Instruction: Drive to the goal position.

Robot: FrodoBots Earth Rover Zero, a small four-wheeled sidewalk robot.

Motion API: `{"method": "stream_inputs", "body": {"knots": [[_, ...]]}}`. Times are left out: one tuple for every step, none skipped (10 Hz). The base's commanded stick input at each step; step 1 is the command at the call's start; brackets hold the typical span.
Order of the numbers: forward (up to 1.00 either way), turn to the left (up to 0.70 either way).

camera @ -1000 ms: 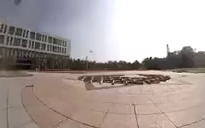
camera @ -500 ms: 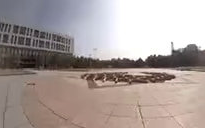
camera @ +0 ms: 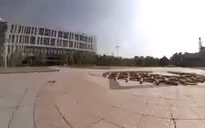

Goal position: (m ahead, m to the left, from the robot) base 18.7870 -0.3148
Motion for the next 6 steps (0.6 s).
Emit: {"method": "stream_inputs", "body": {"knots": [[0.7, 0.35], [0.7, 0.35], [0.7, 0.35], [0.7, 0.35], [0.7, 0.0], [0.7, 0.0]]}}
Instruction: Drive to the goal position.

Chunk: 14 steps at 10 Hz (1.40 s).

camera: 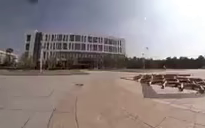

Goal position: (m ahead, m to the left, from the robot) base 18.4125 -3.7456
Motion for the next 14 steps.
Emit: {"method": "stream_inputs", "body": {"knots": [[0.7, 0.0], [0.7, 0.0], [0.7, 0.0], [0.7, 0.0], [0.7, 0.0], [0.7, 0.02], [0.7, 0.2], [0.7, 0.35], [0.7, 0.35], [0.7, 0.35], [0.7, 0.35], [0.7, 0.35], [0.7, 0.34], [0.7, 0.31]]}}
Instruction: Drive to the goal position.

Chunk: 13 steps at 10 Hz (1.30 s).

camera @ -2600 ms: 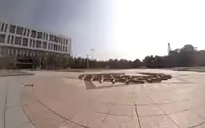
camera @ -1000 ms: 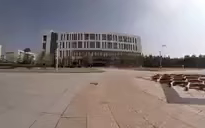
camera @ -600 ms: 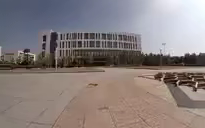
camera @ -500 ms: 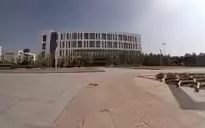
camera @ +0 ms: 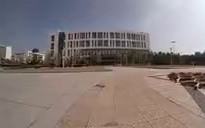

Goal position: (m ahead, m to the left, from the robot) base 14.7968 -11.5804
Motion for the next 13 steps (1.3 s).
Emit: {"method": "stream_inputs", "body": {"knots": [[0.7, 0.29], [0.7, 0.27], [0.7, 0.03], [0.7, 0.0], [0.7, -0.23], [0.7, -0.35], [0.7, -0.35], [0.7, 0.0], [0.7, 0.0], [0.7, 0.0], [0.7, 0.0], [0.7, 0.0], [0.7, 0.0]]}}
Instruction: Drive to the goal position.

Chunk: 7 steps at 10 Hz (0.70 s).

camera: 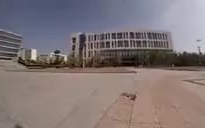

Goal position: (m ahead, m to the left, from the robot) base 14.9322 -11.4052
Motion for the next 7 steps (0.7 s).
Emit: {"method": "stream_inputs", "body": {"knots": [[0.7, 0.0], [0.7, 0.0], [0.7, 0.0], [0.7, 0.0], [0.7, 0.0], [0.7, -0.21], [0.7, -0.31]]}}
